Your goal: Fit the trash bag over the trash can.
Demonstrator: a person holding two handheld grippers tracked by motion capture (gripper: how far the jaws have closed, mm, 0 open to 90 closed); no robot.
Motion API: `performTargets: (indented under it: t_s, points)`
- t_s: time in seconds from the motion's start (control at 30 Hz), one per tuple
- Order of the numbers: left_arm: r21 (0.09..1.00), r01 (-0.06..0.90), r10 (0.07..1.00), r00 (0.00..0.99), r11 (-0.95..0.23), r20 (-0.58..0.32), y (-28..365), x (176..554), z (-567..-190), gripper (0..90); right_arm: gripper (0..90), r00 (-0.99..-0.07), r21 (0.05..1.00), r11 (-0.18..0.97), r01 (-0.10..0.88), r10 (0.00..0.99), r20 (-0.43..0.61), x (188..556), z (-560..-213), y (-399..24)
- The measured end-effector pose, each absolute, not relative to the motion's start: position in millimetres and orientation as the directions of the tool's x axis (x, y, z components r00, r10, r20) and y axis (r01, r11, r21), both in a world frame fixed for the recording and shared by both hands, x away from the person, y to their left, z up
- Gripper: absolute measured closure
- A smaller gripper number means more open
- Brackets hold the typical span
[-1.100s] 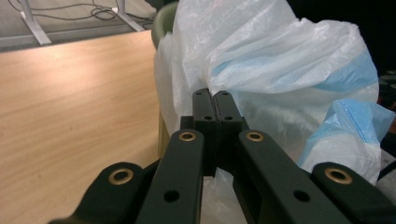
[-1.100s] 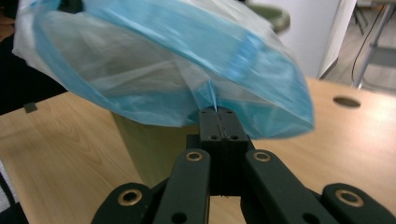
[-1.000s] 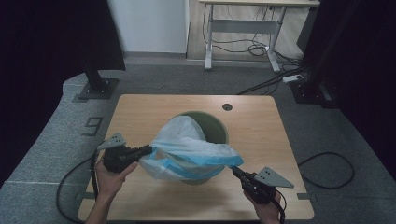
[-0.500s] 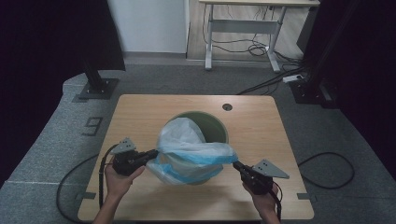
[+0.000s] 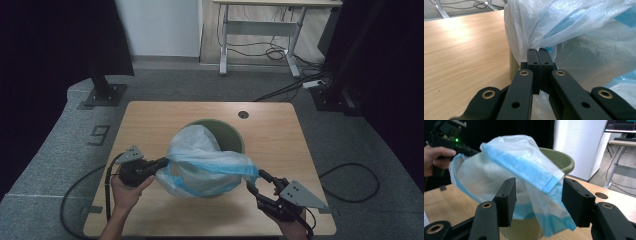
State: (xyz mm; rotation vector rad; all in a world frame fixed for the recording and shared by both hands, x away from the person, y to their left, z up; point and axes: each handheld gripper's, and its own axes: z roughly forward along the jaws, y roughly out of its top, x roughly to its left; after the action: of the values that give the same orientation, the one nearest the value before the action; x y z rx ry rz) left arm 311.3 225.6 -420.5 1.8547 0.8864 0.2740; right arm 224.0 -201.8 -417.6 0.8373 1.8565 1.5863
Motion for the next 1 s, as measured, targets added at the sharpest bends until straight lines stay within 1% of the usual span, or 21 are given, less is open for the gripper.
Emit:
performTargets:
  t_s: [0.03, 0.1, 0.17, 0.2, 0.23, 0.27, 0.3, 0.4, 0.43, 0.47, 0.6, 0.63, 0.73, 0.77, 0.83, 0.87, 0.9, 1.0]
  points:
    - [0.867, 0.451, 0.682, 0.703, -0.21, -0.201, 225.7, 311.5, -420.5, 89.6, 44.3, -0.657, 0.989, 0.101, 0.11, 0.754, -0.004, 226.0, -416.2, -202.7]
    - [0.867, 0.453, 0.683, 0.702, -0.208, -0.202, 225.9, 312.3, -420.7, 89.6, 43.1, -0.655, 0.985, 0.133, 0.11, 0.755, -0.029, 230.6, -416.2, -201.1]
    - [0.866, 0.454, 0.683, 0.701, -0.209, -0.203, 225.8, 312.7, -420.7, 89.6, 42.4, -0.656, 0.984, 0.137, 0.113, 0.754, -0.03, 233.3, -417.0, -200.4]
    - [0.866, 0.454, 0.684, 0.701, -0.209, -0.203, 225.7, 312.9, -420.6, 89.6, 38.0, -0.653, 0.983, 0.134, 0.124, 0.757, -0.021, 240.3, -417.6, -199.0]
    - [0.866, 0.455, 0.684, 0.701, -0.209, -0.203, 225.5, 313.0, -420.4, 89.6, 38.0, -0.653, 0.983, 0.134, 0.124, 0.757, -0.021, 240.3, -417.6, -199.0]
    - [0.866, 0.454, 0.684, 0.701, -0.208, -0.203, 225.2, 313.0, -420.0, 89.7, 35.5, -0.661, 0.984, 0.13, 0.124, 0.751, -0.016, 243.7, -417.6, -197.6]
    - [0.867, 0.452, 0.683, 0.702, -0.211, -0.2, 224.8, 313.0, -418.8, 89.6, 32.6, -0.67, 0.979, 0.153, 0.134, 0.742, -0.024, 250.5, -416.5, -192.3]
    - [0.868, 0.451, 0.683, 0.702, -0.207, -0.202, 224.7, 313.1, -417.6, 89.6, 32.1, -0.679, 0.975, 0.178, 0.136, 0.733, -0.039, 256.9, -414.4, -186.4]
    - [0.869, 0.45, 0.684, 0.701, -0.205, -0.202, 224.8, 313.3, -417.1, 89.6, 34.3, -0.681, 0.972, 0.192, 0.134, 0.731, -0.05, 259.8, -413.3, -184.0]
    - [0.87, 0.449, 0.683, 0.702, -0.205, -0.202, 225.1, 313.5, -416.4, 89.7, 40.3, -0.681, 0.971, 0.202, 0.13, 0.729, -0.06, 262.3, -412.3, -182.4]
    - [0.871, 0.448, 0.684, 0.701, -0.204, -0.2, 226.3, 315.1, -413.8, 89.6, 72.0, -0.714, 0.973, 0.198, 0.122, 0.698, -0.052, 269.8, -409.4, -185.0]
    - [0.871, 0.446, 0.686, 0.7, -0.204, -0.197, 226.5, 316.6, -412.1, 89.7, 74.1, -0.715, 0.974, 0.19, 0.127, 0.697, -0.043, 271.1, -408.7, -186.2]
    - [0.871, 0.446, 0.689, 0.698, -0.205, -0.195, 226.5, 318.2, -410.0, 89.7, 74.8, -0.707, 0.977, 0.168, 0.129, 0.706, -0.028, 273.2, -406.4, -188.8]
    - [0.873, 0.445, 0.688, 0.699, -0.2, -0.198, 226.8, 319.7, -407.5, 89.7, 77.9, -0.704, 0.981, 0.139, 0.135, 0.71, -0.004, 275.9, -403.1, -192.0]
    - [0.873, 0.443, 0.687, 0.699, -0.201, -0.197, 226.8, 320.5, -405.8, 89.7, 81.2, -0.702, 0.984, 0.118, 0.135, 0.712, 0.011, 280.0, -399.7, -195.0]
    - [0.873, 0.442, 0.688, 0.699, -0.203, -0.194, 226.6, 321.2, -403.9, 89.7, 81.2, -0.702, 0.984, 0.118, 0.135, 0.712, 0.011, 280.0, -399.7, -195.0]
    - [0.875, 0.438, 0.688, 0.701, -0.207, -0.188, 226.3, 323.0, -399.2, 89.7, 86.0, -0.694, 0.986, 0.099, 0.133, 0.719, 0.021, 284.7, -396.3, -197.2]
    - [0.874, 0.437, 0.687, 0.703, -0.213, -0.185, 225.8, 325.5, -394.4, 89.6, 87.1, -0.697, 0.988, 0.076, 0.138, 0.716, 0.042, 290.6, -392.9, -198.8]
